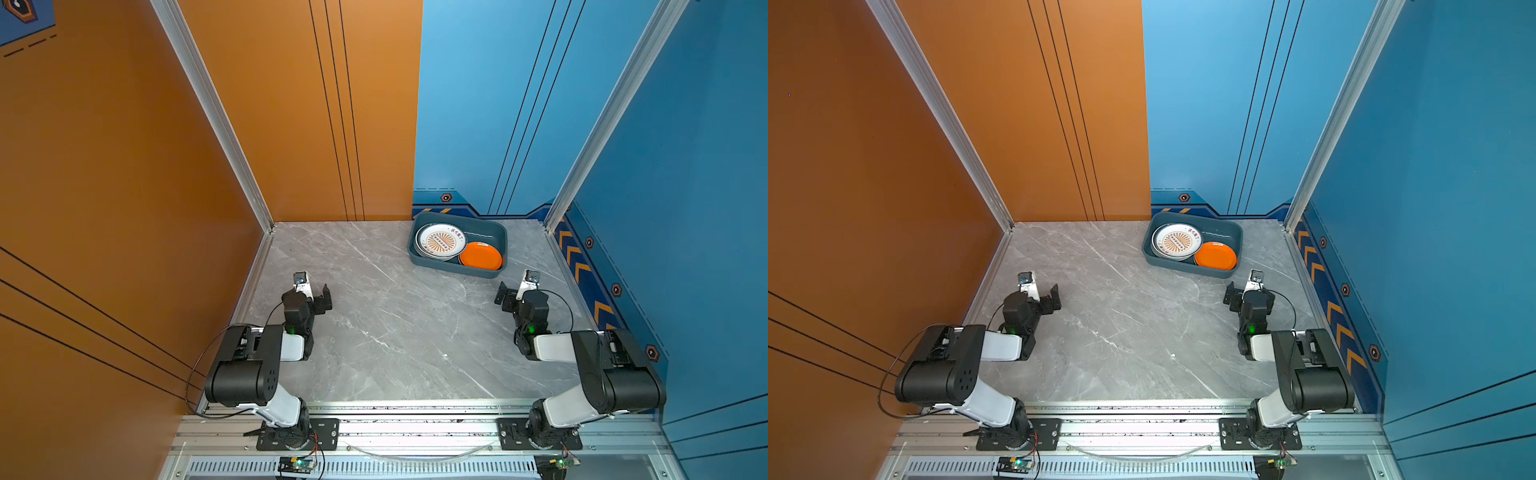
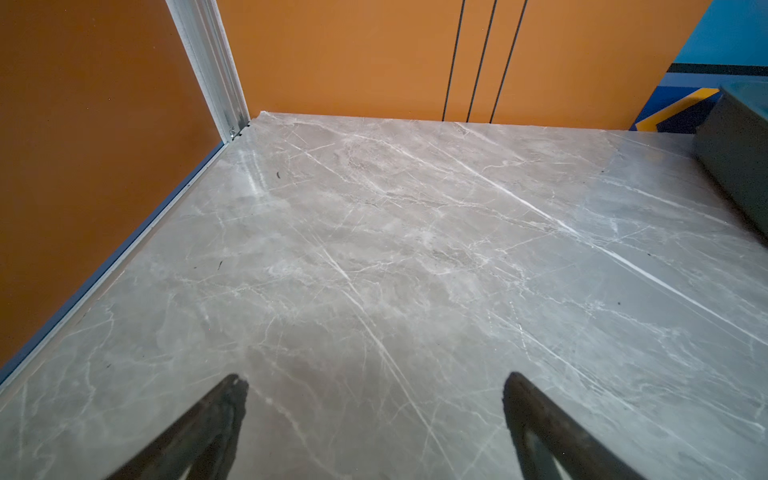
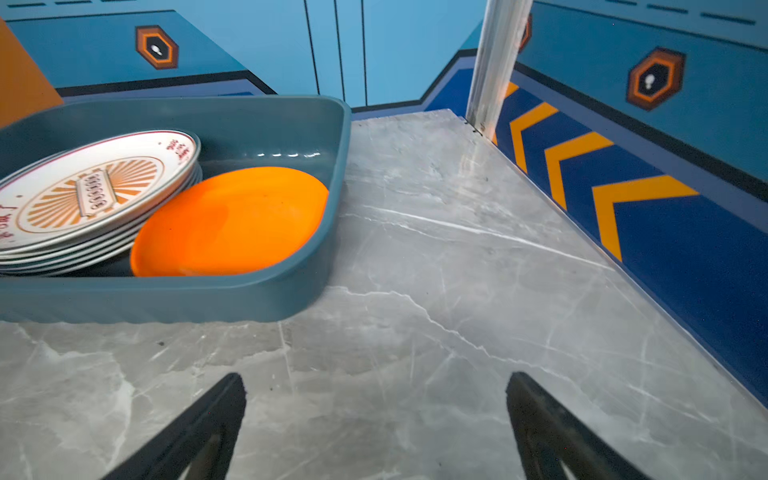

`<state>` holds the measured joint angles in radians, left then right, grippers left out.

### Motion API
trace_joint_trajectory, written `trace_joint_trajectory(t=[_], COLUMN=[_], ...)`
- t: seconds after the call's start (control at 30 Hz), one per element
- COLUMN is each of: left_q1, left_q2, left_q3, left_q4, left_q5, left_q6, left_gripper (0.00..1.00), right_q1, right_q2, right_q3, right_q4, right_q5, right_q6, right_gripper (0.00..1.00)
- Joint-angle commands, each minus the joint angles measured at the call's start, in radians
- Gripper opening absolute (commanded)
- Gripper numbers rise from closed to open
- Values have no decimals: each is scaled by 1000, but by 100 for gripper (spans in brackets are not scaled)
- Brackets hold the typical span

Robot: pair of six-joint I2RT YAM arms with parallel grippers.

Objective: Place the plates into the plastic bin on the countertop

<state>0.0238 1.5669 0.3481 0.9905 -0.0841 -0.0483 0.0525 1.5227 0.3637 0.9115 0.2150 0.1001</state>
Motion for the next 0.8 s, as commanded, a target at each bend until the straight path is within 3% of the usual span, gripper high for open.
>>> trace_joint_trajectory(t=[0.0, 0.13, 0.63, 0.77], left_q1=[-10, -20, -47, -70], left_q2=[-7, -6, -7, -12], left_q3=[17, 34, 35, 25], left_q4=[-43, -77, -79, -68], left_q5=[23, 57, 20, -25], left_q6=[24, 48, 73, 82], left_gripper=[98, 98, 98, 98], right_q1=[0, 0, 0, -8], right_q2=[6, 7, 5, -9], right_q3=[7, 8, 0, -154], right_q4=[-26, -28, -15, 258], right_q5=[35, 35, 35, 37], right_q6=[-30, -30, -30, -19], right_gripper=[100, 100, 100, 100])
